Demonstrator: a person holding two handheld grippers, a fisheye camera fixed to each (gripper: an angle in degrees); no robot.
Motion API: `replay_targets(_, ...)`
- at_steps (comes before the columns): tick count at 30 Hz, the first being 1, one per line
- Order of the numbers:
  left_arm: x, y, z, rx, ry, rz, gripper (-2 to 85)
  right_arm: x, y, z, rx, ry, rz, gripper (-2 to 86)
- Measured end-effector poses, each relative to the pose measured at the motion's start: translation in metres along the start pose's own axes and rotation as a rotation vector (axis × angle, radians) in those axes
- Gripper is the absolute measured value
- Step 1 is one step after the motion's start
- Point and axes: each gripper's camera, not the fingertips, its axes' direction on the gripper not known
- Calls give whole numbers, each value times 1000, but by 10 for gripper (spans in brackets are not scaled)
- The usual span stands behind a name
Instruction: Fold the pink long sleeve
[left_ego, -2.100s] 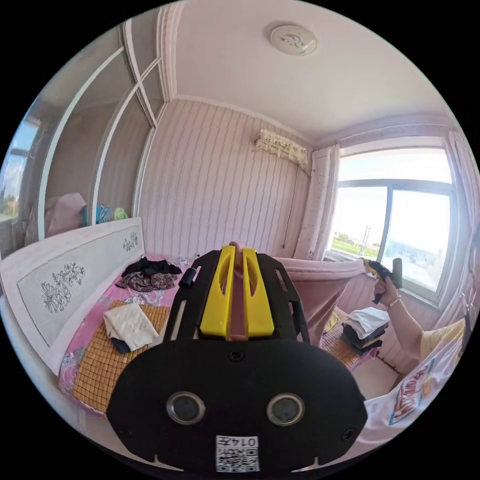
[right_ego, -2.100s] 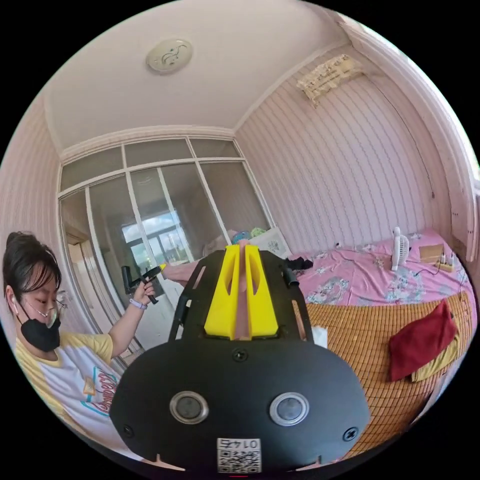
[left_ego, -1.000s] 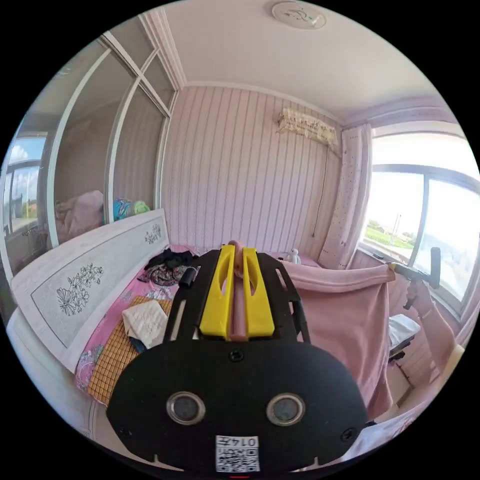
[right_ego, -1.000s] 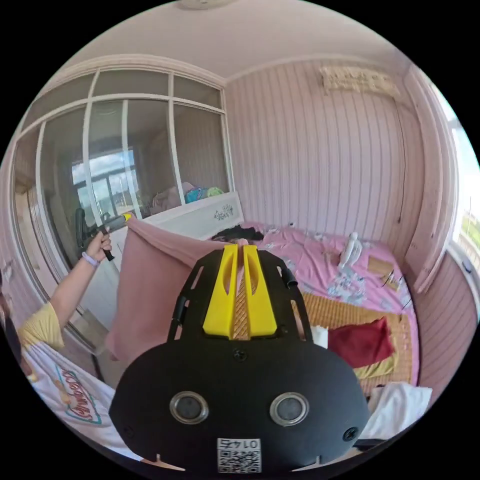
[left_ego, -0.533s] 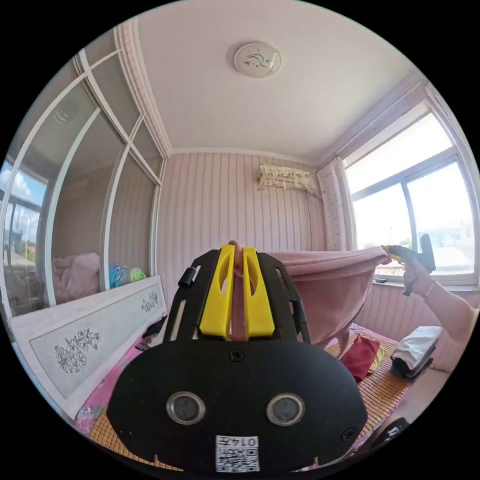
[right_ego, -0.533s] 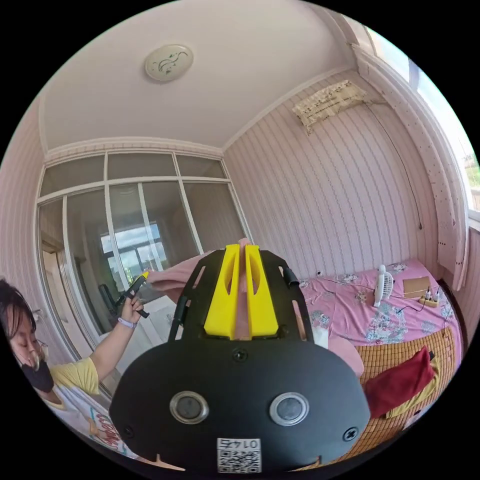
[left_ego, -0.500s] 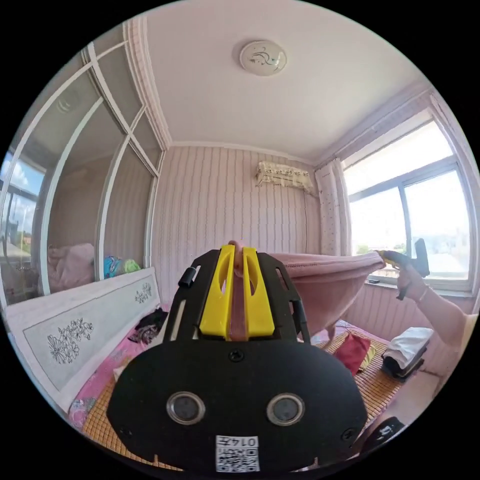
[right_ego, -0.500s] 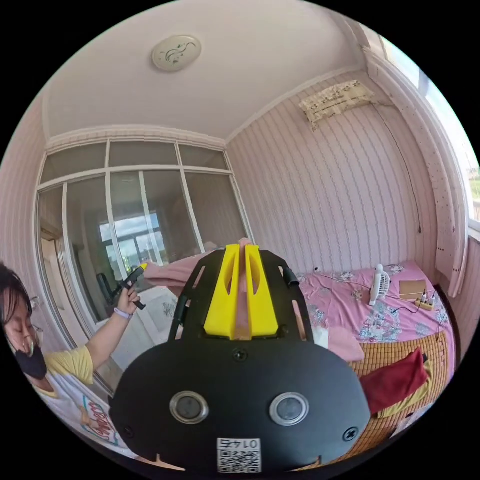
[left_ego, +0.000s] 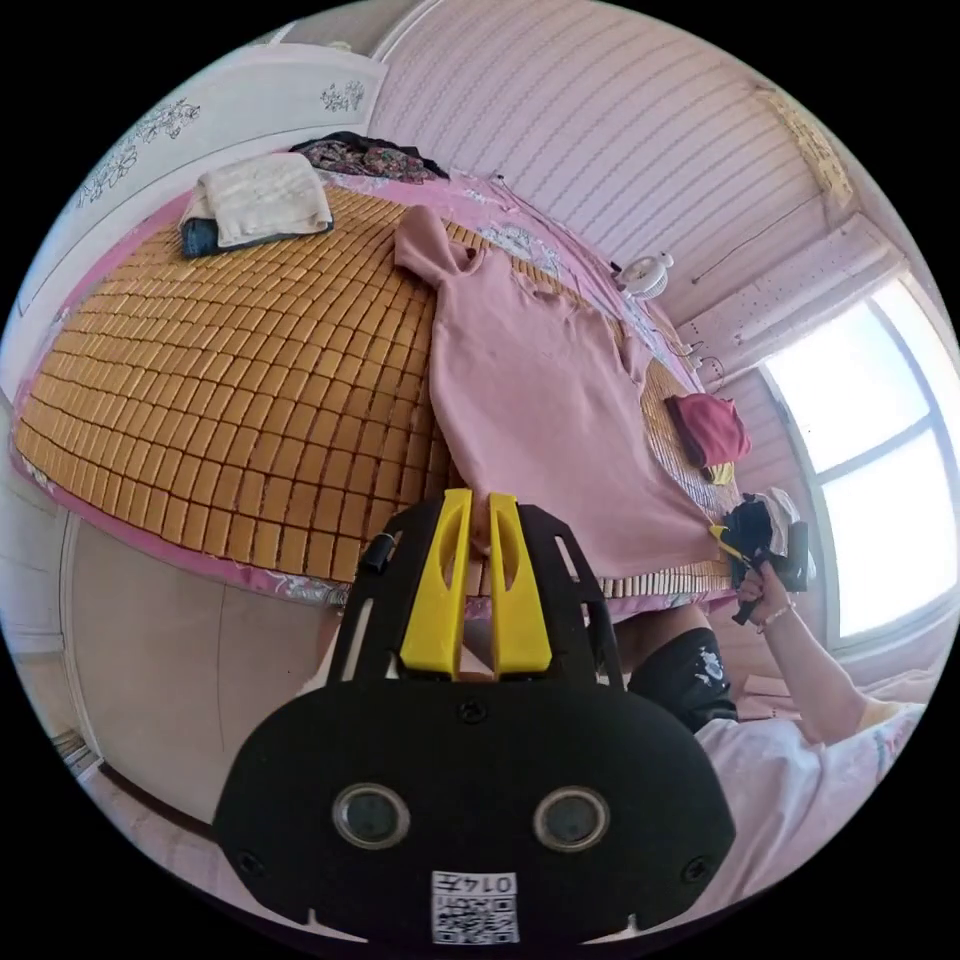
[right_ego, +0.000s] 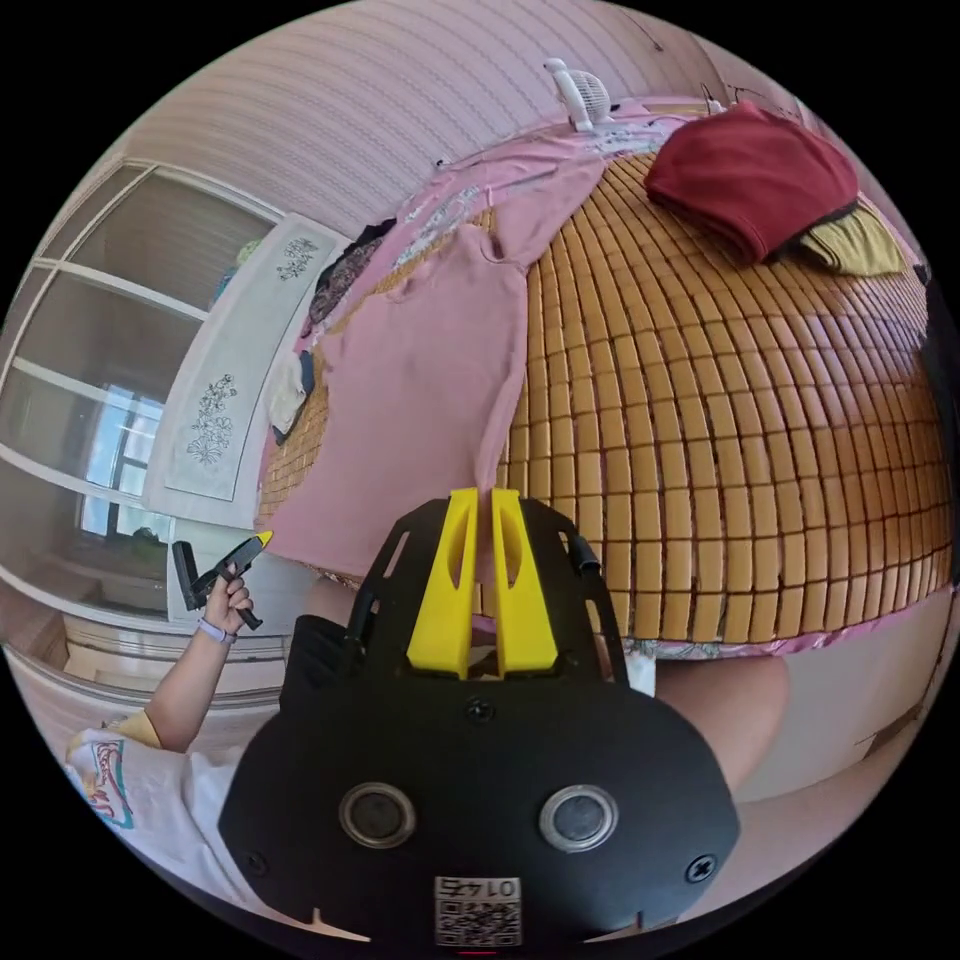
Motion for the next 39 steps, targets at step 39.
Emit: replay_targets(39, 89, 12, -25, -43, -204, 16, 39, 110, 95, 48, -48, -108, 32, 29)
